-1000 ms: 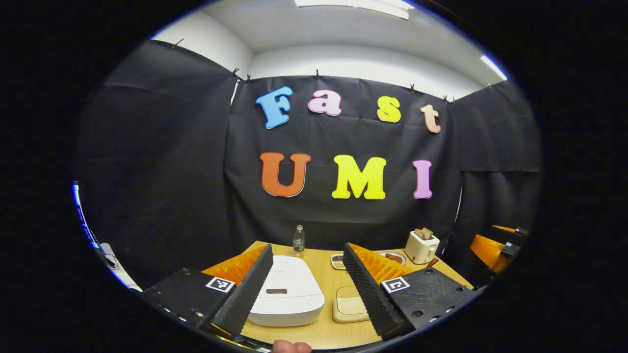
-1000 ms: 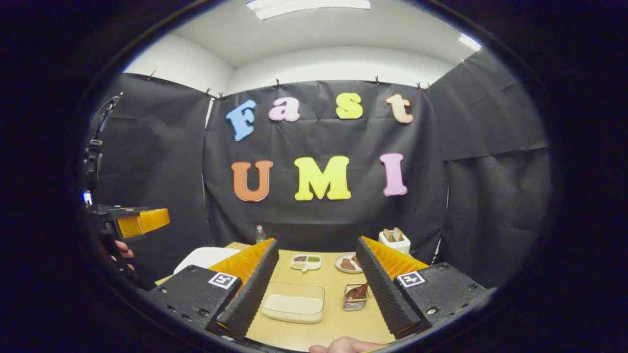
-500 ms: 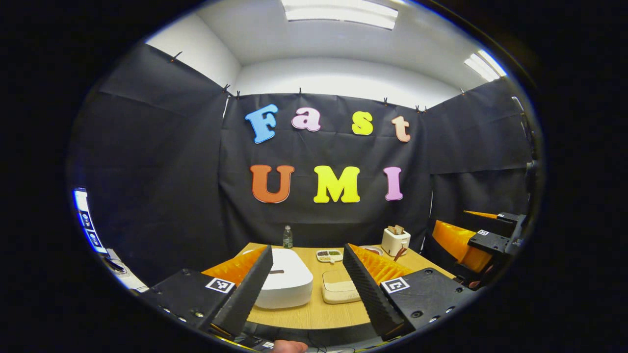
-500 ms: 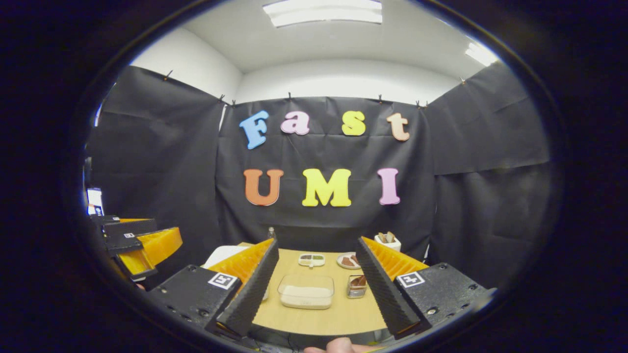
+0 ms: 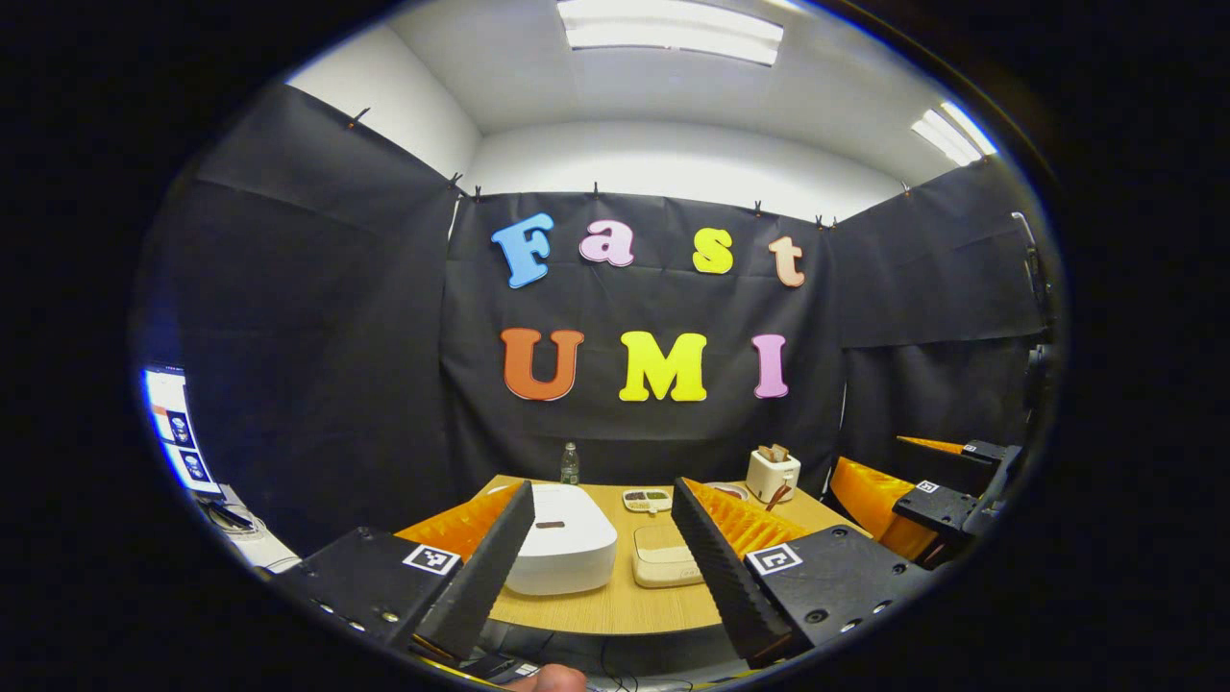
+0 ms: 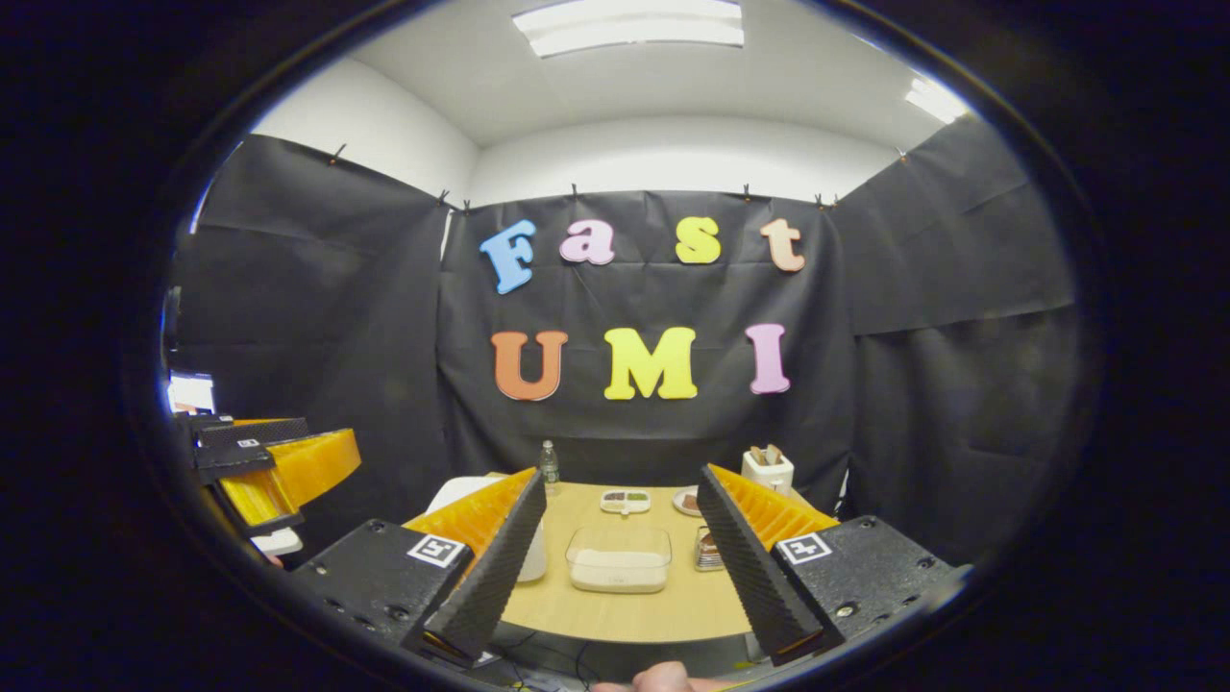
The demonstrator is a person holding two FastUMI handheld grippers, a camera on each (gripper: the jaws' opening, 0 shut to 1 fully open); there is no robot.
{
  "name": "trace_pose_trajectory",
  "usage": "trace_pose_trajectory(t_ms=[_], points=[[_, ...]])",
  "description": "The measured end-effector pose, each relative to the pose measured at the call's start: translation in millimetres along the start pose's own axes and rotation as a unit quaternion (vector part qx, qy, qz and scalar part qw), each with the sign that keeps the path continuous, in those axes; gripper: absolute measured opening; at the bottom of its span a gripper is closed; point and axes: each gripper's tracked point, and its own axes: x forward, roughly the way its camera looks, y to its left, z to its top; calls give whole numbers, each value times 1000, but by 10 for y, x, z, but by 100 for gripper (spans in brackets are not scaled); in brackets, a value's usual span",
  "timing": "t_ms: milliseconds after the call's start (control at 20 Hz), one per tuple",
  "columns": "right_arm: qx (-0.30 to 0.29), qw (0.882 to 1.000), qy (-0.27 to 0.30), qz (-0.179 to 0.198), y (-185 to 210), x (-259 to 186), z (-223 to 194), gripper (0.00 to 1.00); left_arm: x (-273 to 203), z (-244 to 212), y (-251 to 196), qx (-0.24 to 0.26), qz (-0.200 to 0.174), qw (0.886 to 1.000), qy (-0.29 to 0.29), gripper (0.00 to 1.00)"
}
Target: Close the left gripper, press the button to open the rice cooker; take a wooden spoon from the chopstick holder with the right hand, scoop a spoonful of rice and pour it into the rice cooker, then put the wooden spoon back into the chopstick holder.
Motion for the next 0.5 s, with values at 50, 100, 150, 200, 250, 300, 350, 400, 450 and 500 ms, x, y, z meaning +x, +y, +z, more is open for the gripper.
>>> trace_pose_trajectory(t_ms=[50,100,150,200,250,300,350,400,450,500], points=[[-1,1000,1,0,7,0,3,100,-11,10,5,0,-1,1000,-1,93],[-2,1000,0,0,-11,12,22,99,-12,18,1,1,-3,1000,-2,93],[-3,1000,-3,-2,-18,21,35,99,-16,12,26,3,-1,1000,-2,93],[-2,1000,-4,-3,-9,11,39,99,-16,4,45,4,0,1000,-1,93],[0,1000,-5,-4,-7,10,37,99,-17,0,56,3,0,1000,-1,93],[2,1000,-7,-5,-9,-9,46,99,-39,-15,48,1,0,1000,-2,93],[2,1000,-7,-7,-13,-16,51,99,-35,-12,35,0,-1,1000,-2,93],[3,1000,-8,-8,-23,-41,50,100,-30,-3,16,-1,-4,1000,-3,93],[3,1000,-7,-9,-36,-48,52,99,-15,5,-9,-1,-8,1000,-5,93],[3,1000,-7,-11,-46,-61,42,99,-6,20,-22,0,-10,1000,-8,93]])
